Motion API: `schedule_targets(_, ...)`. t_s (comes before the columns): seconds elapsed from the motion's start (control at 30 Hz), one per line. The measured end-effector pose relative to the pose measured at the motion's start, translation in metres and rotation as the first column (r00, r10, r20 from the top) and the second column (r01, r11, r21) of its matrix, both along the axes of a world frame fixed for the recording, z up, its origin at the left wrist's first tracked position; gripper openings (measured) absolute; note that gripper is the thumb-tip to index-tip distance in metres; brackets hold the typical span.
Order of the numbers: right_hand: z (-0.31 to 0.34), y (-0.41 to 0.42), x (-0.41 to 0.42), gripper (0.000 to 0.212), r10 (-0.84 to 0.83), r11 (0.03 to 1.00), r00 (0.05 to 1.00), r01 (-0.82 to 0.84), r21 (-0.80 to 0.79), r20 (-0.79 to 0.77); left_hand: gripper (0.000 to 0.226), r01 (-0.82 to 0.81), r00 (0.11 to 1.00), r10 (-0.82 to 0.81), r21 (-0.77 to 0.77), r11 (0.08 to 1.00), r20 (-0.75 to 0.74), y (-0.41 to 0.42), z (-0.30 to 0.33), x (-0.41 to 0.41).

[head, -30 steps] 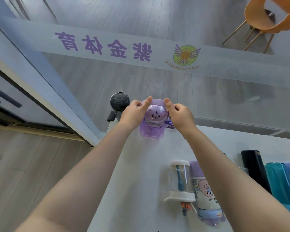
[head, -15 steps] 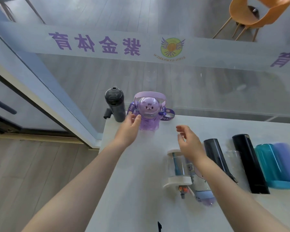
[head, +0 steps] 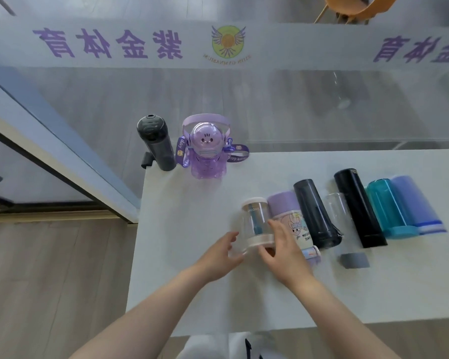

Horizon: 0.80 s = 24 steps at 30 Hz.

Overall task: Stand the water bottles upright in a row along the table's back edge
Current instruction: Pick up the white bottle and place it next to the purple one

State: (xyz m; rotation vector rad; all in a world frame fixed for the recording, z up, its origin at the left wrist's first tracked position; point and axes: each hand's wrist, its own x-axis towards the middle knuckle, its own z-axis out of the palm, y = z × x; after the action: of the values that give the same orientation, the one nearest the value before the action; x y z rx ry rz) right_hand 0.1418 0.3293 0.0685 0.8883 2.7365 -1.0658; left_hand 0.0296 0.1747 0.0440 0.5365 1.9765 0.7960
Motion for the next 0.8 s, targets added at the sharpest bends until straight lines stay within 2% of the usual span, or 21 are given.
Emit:
schedule_targets(0.1, -0.001, -0.005, 0.004, 0.073, 0.032, 0.999, 0.998, -0.03, -0.037, 0.06, 0.075, -0.038, 0.995, 0.034, 0.049, 0.998, 0.093, 0.008, -0.006, 0.019)
schedule_targets(0.17, -0.002, -0.005, 0.005, 0.069, 0.019, 0.999, 1.0, -0.018, -0.037, 0.024, 0.071, -0.079, 0.993, 0.074, 0.052, 0.995, 0.093, 0.012, -0.005, 0.027)
schedule_targets(0.23, -0.001, -0.003, 0.006, 0.064, -0.01, 0.998, 1.0, 0.008, -0.059, -0.03, 0.061, -0.154, 0.988, 0.151, 0.058, 0.986, 0.044, 0.014, -0.002, 0.03)
schedule_targets(0.33, 0.002, 0.002, 0.011, 0.06, -0.061, 0.986, 0.998, 0.058, -0.156, -0.014, 0.042, -0.247, 0.965, 0.255, 0.112, 0.963, -0.067, 0.014, 0.002, 0.028)
schedule_targets(0.47, 0.007, 0.013, 0.019, 0.043, -0.153, 0.928, 0.988, 0.142, -0.344, -0.005, 0.02, -0.31, 0.943, 0.325, 0.168, 0.936, -0.068, 0.014, 0.006, 0.026)
schedule_targets(0.53, 0.011, 0.02, 0.021, 0.035, -0.168, 0.919, 0.986, 0.156, -0.361, -0.001, 0.016, -0.337, 0.934, 0.352, 0.189, 0.922, -0.052, 0.017, 0.01, 0.031)
schedule_targets(0.7, 0.032, 0.035, 0.022, 0.032, -0.069, 0.935, 0.994, 0.036, -0.352, -0.081, 0.017, -0.519, 0.832, 0.554, 0.304, 0.799, -0.033, 0.028, 0.027, 0.035)
schedule_targets(0.8, 0.037, 0.048, 0.022, 0.052, 0.047, 0.941, 0.99, -0.088, -0.328, -0.129, 0.024, -0.622, 0.754, 0.657, 0.323, 0.713, -0.001, 0.035, 0.036, 0.029)
